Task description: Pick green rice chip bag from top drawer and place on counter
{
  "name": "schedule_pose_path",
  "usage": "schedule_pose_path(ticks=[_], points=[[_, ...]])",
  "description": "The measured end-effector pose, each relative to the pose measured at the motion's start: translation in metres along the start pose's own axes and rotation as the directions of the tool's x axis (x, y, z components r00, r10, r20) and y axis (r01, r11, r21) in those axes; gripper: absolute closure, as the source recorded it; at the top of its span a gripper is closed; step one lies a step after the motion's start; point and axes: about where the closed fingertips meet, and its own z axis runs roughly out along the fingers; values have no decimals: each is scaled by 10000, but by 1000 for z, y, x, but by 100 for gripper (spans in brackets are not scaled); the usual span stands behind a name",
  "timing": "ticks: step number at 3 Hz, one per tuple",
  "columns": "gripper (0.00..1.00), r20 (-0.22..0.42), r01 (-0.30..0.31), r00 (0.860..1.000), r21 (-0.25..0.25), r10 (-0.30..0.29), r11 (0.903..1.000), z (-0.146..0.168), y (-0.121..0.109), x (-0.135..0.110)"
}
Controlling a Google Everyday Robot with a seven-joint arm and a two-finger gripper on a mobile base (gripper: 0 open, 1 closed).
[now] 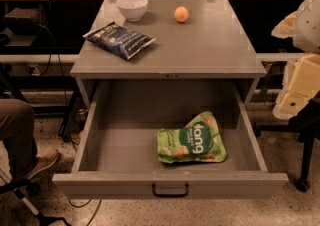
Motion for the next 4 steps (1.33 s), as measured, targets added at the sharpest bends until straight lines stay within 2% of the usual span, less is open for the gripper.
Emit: schedule_pose_path(ticks=[2, 3, 4], points=[[0, 196, -30, 9998, -28, 31, 10000, 9, 3, -4], [0, 948, 567, 9941, -424, -525, 9975, 48, 11, -30], [0, 1817, 1351, 9759, -683, -1208, 9885, 99, 13, -70]])
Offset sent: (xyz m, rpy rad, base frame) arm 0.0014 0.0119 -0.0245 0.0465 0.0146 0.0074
